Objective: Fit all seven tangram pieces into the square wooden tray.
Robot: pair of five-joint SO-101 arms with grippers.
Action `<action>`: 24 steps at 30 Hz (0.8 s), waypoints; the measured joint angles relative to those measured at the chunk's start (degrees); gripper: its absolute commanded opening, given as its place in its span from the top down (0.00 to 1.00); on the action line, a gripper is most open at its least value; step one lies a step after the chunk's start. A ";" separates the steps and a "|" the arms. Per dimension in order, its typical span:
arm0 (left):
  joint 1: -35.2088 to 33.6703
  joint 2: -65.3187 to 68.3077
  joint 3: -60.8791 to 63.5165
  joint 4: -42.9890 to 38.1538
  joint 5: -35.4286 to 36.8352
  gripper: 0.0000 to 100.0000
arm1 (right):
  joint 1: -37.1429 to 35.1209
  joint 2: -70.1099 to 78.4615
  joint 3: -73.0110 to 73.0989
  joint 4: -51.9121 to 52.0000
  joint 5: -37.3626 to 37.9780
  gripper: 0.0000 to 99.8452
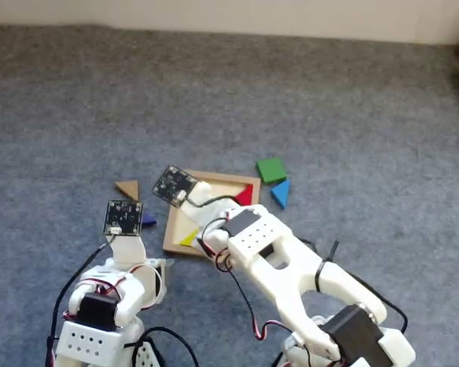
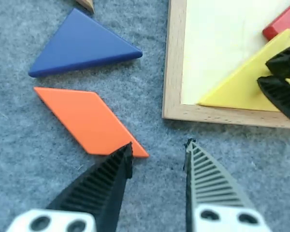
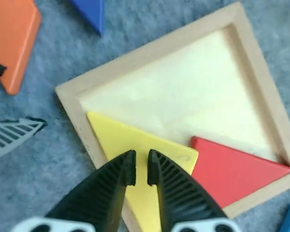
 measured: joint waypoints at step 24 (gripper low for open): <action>0.00 0.00 0.00 0.00 0.09 0.82 | 1.23 -5.27 1.14 -5.63 -5.36 0.96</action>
